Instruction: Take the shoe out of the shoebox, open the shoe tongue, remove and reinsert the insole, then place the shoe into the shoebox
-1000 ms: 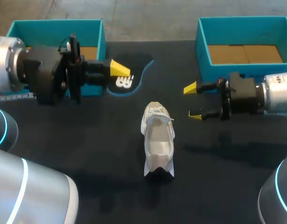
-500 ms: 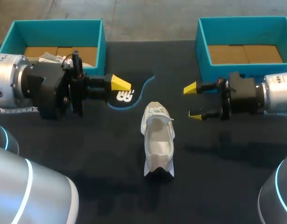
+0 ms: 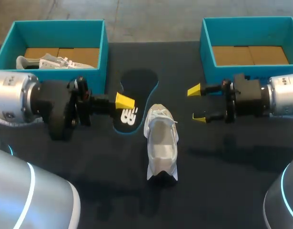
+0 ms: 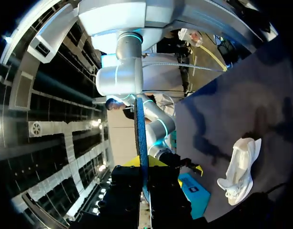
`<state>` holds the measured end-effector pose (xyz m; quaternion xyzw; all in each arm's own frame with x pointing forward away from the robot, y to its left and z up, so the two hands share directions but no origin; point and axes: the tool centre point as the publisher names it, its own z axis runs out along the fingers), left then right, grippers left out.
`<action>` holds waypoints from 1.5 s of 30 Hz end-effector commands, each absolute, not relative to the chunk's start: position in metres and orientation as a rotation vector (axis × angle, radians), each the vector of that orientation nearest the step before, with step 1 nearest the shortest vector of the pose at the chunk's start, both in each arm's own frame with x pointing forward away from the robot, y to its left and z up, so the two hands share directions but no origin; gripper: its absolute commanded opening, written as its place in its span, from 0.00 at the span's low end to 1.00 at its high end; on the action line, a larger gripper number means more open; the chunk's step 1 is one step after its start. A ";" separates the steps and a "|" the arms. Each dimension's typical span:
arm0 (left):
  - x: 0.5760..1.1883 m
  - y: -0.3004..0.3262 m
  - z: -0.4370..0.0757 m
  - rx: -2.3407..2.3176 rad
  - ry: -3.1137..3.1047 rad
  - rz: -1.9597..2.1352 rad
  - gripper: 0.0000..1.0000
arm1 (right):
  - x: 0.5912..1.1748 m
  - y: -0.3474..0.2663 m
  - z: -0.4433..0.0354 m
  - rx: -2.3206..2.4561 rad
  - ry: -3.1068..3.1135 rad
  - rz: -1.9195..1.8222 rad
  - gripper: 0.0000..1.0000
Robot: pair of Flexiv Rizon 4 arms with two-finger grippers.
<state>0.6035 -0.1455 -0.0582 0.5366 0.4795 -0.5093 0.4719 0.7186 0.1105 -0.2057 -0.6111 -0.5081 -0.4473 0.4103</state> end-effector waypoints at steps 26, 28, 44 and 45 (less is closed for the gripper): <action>0.602 -0.141 -0.106 1.373 1.064 -1.154 0.00 | 0.718 0.111 -0.206 -1.540 -1.279 -1.128 1.00; 0.602 -0.141 -0.106 1.373 1.064 -1.154 0.00 | 0.718 0.111 -0.206 -1.540 -1.279 -1.128 1.00; 0.616 -0.140 -0.164 1.391 0.851 -1.097 0.00 | 0.718 0.111 -0.206 -1.540 -1.279 -1.128 1.00; 0.617 -0.140 -0.165 1.406 0.823 -1.073 0.00 | 0.718 0.111 -0.206 -1.540 -1.279 -1.128 1.00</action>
